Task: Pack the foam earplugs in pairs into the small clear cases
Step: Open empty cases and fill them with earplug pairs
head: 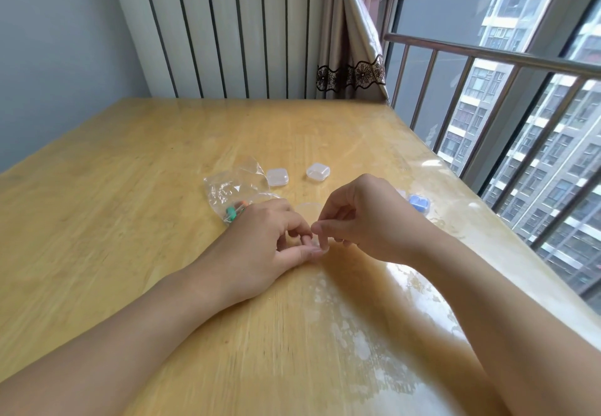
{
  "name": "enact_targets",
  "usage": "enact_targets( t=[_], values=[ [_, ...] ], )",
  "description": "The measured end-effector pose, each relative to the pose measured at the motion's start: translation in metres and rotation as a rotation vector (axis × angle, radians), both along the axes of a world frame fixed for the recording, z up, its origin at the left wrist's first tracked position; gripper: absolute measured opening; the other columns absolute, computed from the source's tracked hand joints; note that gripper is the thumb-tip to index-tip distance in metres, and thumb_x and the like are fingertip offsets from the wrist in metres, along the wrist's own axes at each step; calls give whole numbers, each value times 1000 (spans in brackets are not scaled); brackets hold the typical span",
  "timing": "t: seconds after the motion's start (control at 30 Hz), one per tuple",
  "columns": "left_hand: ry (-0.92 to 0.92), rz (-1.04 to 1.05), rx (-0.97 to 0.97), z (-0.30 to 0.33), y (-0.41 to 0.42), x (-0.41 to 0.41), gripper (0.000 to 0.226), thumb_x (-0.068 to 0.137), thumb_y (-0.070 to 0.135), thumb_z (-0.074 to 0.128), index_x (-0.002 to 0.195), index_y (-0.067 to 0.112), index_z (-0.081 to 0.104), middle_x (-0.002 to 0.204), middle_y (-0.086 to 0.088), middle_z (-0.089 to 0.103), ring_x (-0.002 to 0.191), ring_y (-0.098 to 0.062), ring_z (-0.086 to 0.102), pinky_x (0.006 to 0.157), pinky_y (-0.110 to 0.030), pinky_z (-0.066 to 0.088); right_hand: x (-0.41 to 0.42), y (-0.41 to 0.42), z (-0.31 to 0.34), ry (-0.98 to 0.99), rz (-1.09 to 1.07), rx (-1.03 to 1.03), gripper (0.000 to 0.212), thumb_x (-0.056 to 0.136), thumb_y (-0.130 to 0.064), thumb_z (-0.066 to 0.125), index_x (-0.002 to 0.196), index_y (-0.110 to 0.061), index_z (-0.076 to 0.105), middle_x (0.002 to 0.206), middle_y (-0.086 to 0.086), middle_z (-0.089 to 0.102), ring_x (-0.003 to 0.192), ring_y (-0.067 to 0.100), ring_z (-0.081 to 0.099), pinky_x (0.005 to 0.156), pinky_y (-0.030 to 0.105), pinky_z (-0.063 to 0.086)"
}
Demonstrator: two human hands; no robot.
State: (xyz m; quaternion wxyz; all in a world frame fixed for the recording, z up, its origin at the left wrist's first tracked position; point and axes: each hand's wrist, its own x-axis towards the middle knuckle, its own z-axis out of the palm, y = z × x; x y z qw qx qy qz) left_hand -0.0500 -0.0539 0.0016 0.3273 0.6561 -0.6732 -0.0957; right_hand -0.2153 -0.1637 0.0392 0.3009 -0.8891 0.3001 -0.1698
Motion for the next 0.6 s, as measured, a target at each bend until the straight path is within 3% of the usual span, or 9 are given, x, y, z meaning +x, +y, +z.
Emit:
enact_targets(
  t=[0.07,0.23,0.43,0.6],
  values=[
    [16,10,-26,0,0,1,14,81,44,78,86,31,76,87,14,60,78,-5,58,72,-21,41,1,0,0,-15,-2,9,15,85,-22,80,73,-14,78,53,-12,67,48,-3,58,53,19,52],
    [29,0,-32,1,0,1,8,80,38,80,84,33,76,82,14,67,77,-12,62,69,-18,41,2,1,-3,-6,15,-24,13,83,-18,80,70,-17,79,62,-4,73,55,15,62,56,32,52],
    [120,22,-13,0,-1,1,11,76,38,84,83,33,77,80,11,70,74,-12,62,64,-12,41,1,-2,-4,19,45,-12,11,84,-24,80,75,-18,80,64,-3,74,50,2,53,50,23,45],
    [137,14,3,1,0,2,10,78,33,83,86,32,79,78,9,71,78,-11,64,65,-11,42,-7,-9,2,94,100,58,7,81,-29,83,85,-24,81,72,-6,74,72,12,71,69,33,57]
  ],
)
